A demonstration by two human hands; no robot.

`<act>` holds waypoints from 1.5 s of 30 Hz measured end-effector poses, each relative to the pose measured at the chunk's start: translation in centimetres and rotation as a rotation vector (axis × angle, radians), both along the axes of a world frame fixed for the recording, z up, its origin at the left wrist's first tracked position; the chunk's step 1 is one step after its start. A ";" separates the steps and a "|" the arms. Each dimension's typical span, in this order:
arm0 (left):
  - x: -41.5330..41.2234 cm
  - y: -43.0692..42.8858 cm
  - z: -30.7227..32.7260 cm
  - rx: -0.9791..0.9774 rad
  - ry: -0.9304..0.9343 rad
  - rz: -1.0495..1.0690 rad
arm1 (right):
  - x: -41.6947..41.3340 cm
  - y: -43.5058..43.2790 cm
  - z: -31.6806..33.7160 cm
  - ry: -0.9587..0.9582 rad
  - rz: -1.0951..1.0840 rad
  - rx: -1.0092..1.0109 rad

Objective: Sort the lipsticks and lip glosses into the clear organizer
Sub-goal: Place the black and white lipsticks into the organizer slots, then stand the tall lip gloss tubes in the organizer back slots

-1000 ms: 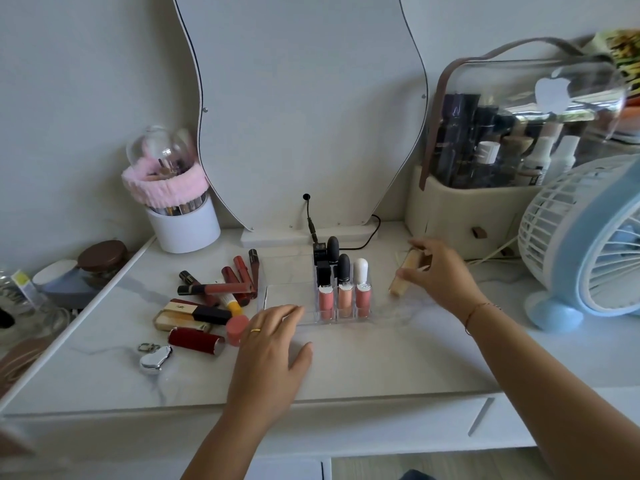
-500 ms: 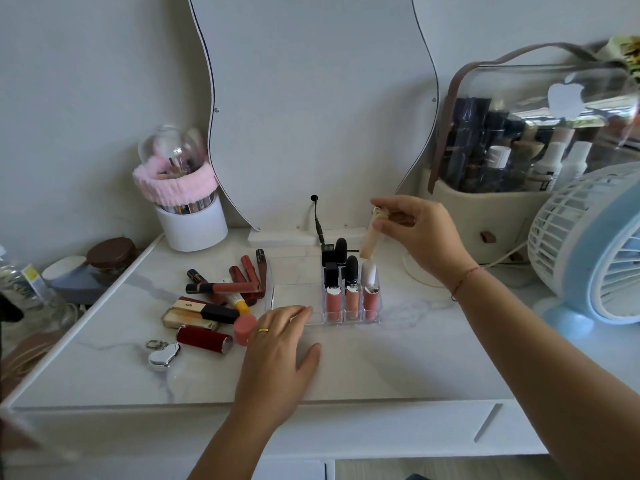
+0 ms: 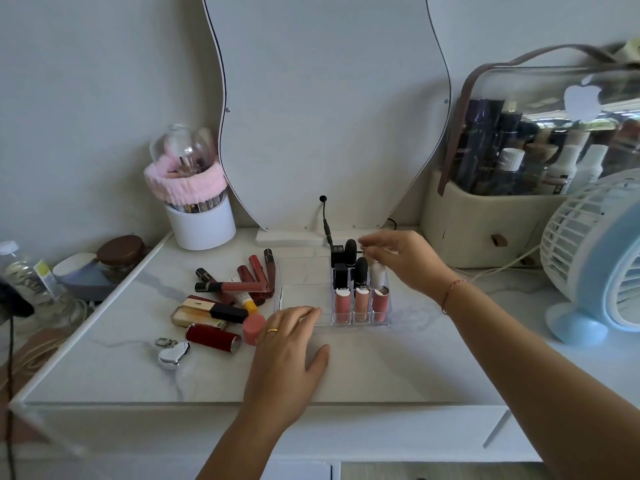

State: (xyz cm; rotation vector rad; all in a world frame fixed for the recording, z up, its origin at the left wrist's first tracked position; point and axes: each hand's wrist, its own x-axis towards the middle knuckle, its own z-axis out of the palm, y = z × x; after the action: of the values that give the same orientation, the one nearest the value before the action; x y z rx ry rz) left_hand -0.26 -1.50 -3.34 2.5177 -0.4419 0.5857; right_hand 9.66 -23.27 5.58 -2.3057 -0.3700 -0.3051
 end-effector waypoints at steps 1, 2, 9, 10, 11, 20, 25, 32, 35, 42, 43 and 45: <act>0.0 0.0 0.0 0.000 -0.002 0.001 | 0.0 -0.1 -0.1 0.008 0.001 -0.003; 0.0 0.0 -0.1 0.001 -0.003 0.001 | -0.1 -0.1 -0.2 0.018 0.002 0.001; -0.5 0.3 1.4 -0.168 0.064 -0.063 | -2.8 -0.3 -2.4 0.041 -0.085 0.223; -0.5 0.8 2.1 -0.208 0.053 -0.075 | -3.5 -0.4 -3.0 0.054 -0.096 0.269; -0.3 1.7 2.9 -0.244 0.023 -0.079 | -4.2 -0.5 -3.6 0.071 -0.099 0.303; 6.2 15.5 6.9 -0.414 0.218 0.271 | -6.9 -0.3 -6.8 0.067 -0.070 0.133; 8.8 17.3 6.3 -0.313 0.438 0.193 | -7.3 0.2 -6.2 -0.006 -0.108 0.105; 10.5 17.9 6.3 -0.253 0.555 0.145 | -7.3 0.2 -6.1 0.028 -0.120 0.079; 10.6 17.9 6.3 -0.305 0.522 0.116 | -7.4 0.3 -6.0 0.038 -0.125 0.070; 10.6 16.6 8.5 -0.672 0.410 -0.052 | -7.5 0.3 -5.9 0.053 -0.127 0.062; 10.7 16.0 9.0 -0.702 0.381 -0.066 | -7.5 0.3 -5.9 0.055 -0.127 0.061; 10.9 14.4 10.1 -0.738 0.325 -0.115 | -7.5 0.3 -5.9 0.052 -0.124 0.066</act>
State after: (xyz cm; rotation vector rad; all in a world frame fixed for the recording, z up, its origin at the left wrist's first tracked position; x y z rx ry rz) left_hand 10.67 12.94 6.75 1.8145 -0.1924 0.2208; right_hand 2.16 -22.97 -0.34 -2.2707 -0.1880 -0.3136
